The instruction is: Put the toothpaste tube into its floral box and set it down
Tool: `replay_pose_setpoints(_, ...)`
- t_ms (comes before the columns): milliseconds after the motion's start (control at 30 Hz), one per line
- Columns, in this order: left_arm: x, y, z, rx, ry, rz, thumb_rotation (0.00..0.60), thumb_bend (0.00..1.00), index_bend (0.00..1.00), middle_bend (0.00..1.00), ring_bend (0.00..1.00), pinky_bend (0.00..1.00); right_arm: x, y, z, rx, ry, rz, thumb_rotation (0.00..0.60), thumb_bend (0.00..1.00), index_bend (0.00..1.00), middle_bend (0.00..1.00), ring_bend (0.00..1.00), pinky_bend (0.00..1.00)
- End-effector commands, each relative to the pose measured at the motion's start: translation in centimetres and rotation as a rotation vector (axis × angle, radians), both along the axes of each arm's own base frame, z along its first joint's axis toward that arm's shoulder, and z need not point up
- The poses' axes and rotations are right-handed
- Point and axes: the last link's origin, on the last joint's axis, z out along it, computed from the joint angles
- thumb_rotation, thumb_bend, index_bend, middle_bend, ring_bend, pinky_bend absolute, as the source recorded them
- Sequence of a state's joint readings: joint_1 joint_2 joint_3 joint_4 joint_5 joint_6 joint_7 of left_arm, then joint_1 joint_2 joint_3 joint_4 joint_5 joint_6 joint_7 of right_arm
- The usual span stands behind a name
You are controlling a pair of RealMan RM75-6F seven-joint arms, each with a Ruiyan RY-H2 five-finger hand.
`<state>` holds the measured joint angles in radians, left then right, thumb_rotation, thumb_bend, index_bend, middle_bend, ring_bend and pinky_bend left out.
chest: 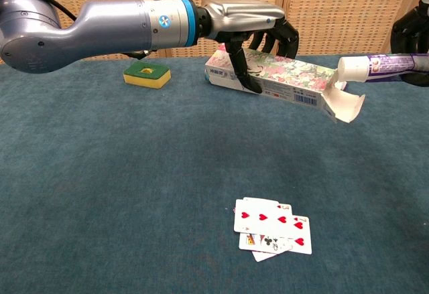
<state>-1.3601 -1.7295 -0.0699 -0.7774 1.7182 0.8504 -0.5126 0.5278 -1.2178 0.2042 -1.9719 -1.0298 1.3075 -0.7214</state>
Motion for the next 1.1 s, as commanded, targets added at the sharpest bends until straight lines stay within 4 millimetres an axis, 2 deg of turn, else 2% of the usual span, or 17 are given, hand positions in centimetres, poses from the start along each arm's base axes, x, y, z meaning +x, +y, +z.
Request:
replay_pose_setpoints(33,0.5,0.0,0.2,0.007,-0.003,0.011,0.600,0.32,0.56,0.52,0.50,0.51,0.0,0.2,0.0,-0.003,0.009,0.001,0.600,0.53,0.59,0.59,0.45,0.38)
replay_pose_setpoints(567,1.0,-0.2,0.3,0.005,-0.022,0.047,0.600,0.32,0.56,0.52,0.50,0.51,0.4,0.2,-0.8,0.002,0.039,0.014,0.600,0.53,0.59,0.59,0.45,0.38)
replay_pose_setpoints(1100,1.8,-0.4,-0.6,-0.035,-0.059,0.118,0.600,0.32,0.56,0.52,0.50,0.51,1.8,-0.2,-1.5,-0.023,0.105,0.021,0.600,0.53,0.59,0.60,0.46,0.39)
